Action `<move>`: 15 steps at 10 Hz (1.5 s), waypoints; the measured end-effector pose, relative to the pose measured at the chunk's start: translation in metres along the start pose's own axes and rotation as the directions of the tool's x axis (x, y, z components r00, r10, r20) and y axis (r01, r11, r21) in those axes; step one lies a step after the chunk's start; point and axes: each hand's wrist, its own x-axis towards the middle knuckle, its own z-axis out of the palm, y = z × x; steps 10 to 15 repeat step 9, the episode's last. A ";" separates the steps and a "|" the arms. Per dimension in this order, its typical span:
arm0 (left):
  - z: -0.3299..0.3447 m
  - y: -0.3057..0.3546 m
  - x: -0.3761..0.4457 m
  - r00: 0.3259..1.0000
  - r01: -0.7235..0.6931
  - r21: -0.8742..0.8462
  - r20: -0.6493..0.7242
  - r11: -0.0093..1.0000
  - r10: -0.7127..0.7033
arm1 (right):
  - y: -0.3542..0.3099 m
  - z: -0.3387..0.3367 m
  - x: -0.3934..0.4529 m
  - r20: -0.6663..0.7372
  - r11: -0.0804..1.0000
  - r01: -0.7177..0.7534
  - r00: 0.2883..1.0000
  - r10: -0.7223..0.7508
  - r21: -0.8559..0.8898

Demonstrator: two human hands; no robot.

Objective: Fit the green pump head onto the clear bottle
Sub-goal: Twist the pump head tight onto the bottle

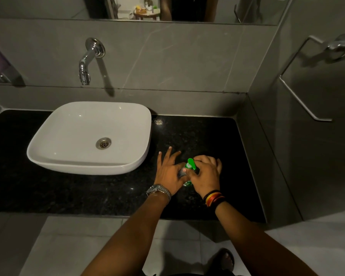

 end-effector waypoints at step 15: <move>-0.023 0.004 0.009 0.970 -0.004 0.094 0.244 0.996 -0.019 | -0.017 -0.070 0.014 0.497 0.749 -0.471 0.840 0.218 0.467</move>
